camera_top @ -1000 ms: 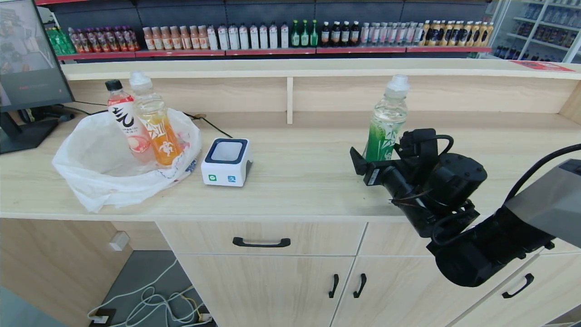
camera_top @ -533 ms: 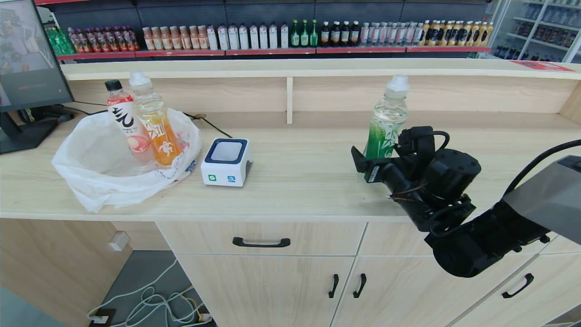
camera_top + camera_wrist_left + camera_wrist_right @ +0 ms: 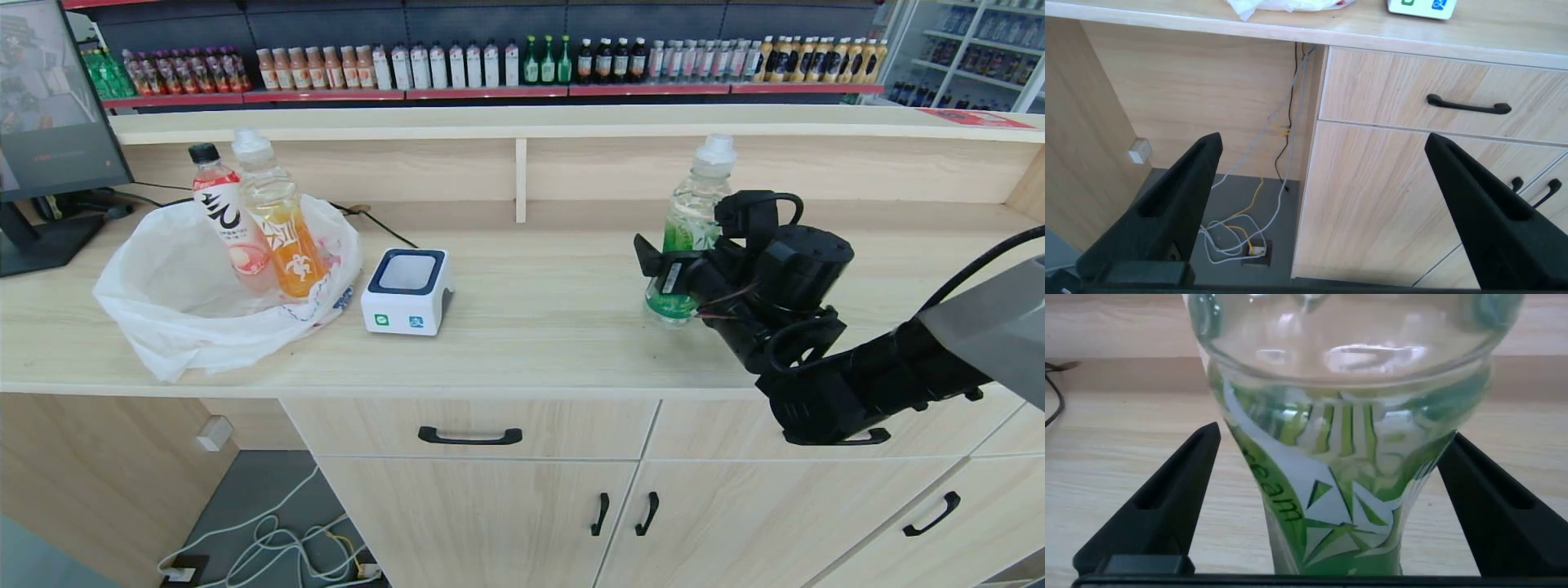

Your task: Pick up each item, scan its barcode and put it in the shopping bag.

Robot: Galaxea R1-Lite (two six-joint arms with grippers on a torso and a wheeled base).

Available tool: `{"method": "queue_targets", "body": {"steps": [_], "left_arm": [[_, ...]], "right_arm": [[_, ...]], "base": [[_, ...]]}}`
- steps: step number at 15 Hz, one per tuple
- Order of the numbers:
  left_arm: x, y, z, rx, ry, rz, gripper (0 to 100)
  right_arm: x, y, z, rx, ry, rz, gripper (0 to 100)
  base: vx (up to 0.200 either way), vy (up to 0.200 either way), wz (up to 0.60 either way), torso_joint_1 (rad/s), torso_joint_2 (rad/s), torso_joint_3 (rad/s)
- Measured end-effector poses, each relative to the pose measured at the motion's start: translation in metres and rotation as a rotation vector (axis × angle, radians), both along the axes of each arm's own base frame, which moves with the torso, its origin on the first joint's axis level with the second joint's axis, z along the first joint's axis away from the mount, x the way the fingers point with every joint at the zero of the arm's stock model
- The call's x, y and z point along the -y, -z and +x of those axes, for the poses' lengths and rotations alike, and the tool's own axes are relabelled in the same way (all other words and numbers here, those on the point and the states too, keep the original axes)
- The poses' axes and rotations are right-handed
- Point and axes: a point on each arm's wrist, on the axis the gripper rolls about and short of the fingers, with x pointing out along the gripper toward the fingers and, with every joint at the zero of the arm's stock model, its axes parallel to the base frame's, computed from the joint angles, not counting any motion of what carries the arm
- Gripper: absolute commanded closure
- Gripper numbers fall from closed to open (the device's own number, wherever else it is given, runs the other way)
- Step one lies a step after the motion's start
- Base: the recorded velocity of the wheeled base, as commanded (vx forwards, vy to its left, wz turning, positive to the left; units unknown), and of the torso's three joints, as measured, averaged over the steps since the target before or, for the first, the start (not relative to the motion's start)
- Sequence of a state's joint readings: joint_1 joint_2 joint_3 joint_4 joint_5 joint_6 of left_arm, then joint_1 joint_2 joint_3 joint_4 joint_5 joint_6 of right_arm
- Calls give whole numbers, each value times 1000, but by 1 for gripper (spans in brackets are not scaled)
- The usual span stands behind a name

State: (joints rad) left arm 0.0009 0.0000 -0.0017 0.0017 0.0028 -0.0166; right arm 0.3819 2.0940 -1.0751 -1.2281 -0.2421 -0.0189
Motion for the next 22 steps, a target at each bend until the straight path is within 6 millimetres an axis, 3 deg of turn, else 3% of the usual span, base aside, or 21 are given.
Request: {"method": "queue_targets", "body": {"steps": [11, 12, 22], "left_arm": [[0, 0, 0, 0, 0, 0, 0], [0, 0, 0, 0, 0, 0, 0], [0, 0, 0, 0, 0, 0, 0]], "right_arm": [[0, -2, 1, 8, -1, 2, 0], [0, -2, 1, 9, -2, 4, 100], [2, -12, -4, 32, -1, 10, 100]], "base": [[0, 0, 0, 0, 0, 0], [0, 0, 0, 0, 0, 0], [0, 0, 0, 0, 0, 0]]}}
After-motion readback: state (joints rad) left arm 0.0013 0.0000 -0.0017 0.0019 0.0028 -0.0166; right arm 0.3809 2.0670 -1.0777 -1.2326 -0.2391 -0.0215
